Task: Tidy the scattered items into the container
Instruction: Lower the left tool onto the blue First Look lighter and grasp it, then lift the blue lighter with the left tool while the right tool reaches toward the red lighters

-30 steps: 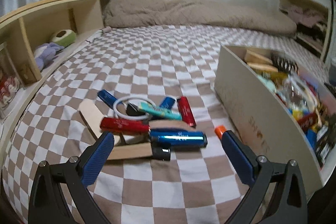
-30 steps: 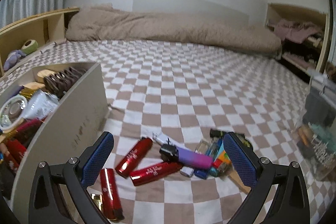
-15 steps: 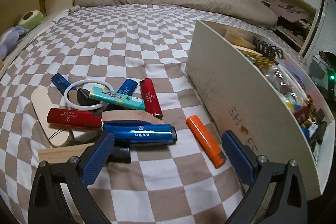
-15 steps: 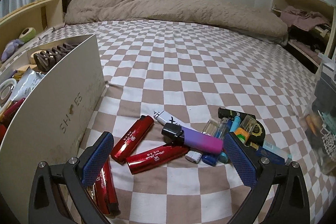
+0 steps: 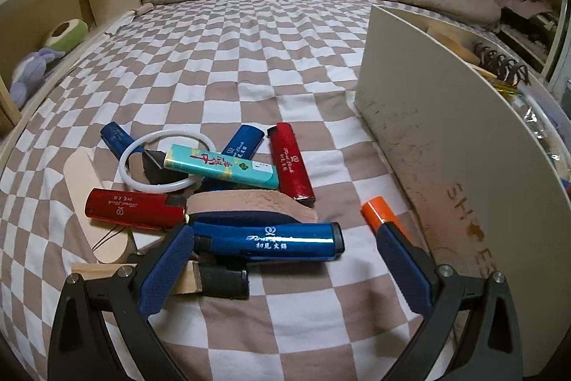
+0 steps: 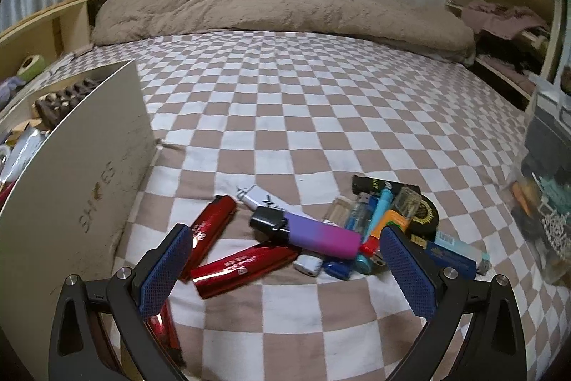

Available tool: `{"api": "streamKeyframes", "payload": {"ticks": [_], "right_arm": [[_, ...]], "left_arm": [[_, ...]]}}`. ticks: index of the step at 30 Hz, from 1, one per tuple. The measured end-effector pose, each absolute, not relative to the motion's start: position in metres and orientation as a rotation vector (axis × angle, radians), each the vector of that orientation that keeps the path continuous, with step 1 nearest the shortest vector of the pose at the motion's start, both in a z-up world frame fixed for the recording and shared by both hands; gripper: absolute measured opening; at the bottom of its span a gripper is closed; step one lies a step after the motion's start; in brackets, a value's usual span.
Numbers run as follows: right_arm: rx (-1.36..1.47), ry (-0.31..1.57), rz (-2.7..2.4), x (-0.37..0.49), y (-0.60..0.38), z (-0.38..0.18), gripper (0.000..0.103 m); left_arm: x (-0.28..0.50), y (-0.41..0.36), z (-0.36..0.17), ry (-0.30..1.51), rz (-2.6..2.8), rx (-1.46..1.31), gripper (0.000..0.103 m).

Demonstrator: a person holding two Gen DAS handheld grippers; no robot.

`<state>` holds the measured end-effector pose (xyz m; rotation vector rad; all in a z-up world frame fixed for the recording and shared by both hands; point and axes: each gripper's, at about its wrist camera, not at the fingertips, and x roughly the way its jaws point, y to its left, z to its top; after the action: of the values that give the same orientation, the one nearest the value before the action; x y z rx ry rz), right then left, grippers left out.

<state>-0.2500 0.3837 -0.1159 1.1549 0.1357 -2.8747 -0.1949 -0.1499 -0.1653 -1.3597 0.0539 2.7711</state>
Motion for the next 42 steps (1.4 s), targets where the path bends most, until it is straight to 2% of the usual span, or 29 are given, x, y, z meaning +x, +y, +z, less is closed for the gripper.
{"api": "streamKeyframes", "payload": {"ticks": [6,9,15,19,21,25,34,36,42], "right_arm": [[1.179,0.000,-2.864,-0.255,0.400,-0.117,0.103],[1.181,-0.090,-2.873,-0.256,0.412,-0.116,0.103],[1.173,-0.348,-2.912,-0.254,0.451,-0.113,0.103],[1.194,-0.412,-2.909,-0.253,0.464,-0.118,0.103],[1.176,-0.388,-2.880,-0.252,0.462,-0.118,0.103],[1.105,-0.183,-2.778,-0.247,0.438,-0.117,0.103],[1.165,0.112,-2.664,-0.252,0.391,-0.122,0.103],[1.203,0.125,-2.694,-0.257,0.389,-0.123,0.103],[1.309,0.001,-2.765,-0.276,0.397,-0.128,0.103]], "left_arm": [[-0.197,-0.149,-0.166,0.060,2.787,-1.380,0.101],[-0.197,-0.149,-0.168,0.101,2.800,-1.389,0.083],[-0.195,-0.150,-0.168,0.109,2.802,-1.377,0.083],[-0.191,-0.149,-0.167,0.100,2.801,-1.364,0.083],[-0.189,-0.148,-0.167,0.089,2.799,-1.357,0.083],[-0.184,-0.148,-0.166,0.067,2.799,-1.350,0.083],[-0.171,-0.156,-0.142,-0.029,2.846,-1.265,0.083],[-0.168,-0.157,-0.135,-0.062,2.851,-1.245,0.083],[-0.161,-0.153,-0.120,-0.128,2.870,-1.196,0.083]]}}
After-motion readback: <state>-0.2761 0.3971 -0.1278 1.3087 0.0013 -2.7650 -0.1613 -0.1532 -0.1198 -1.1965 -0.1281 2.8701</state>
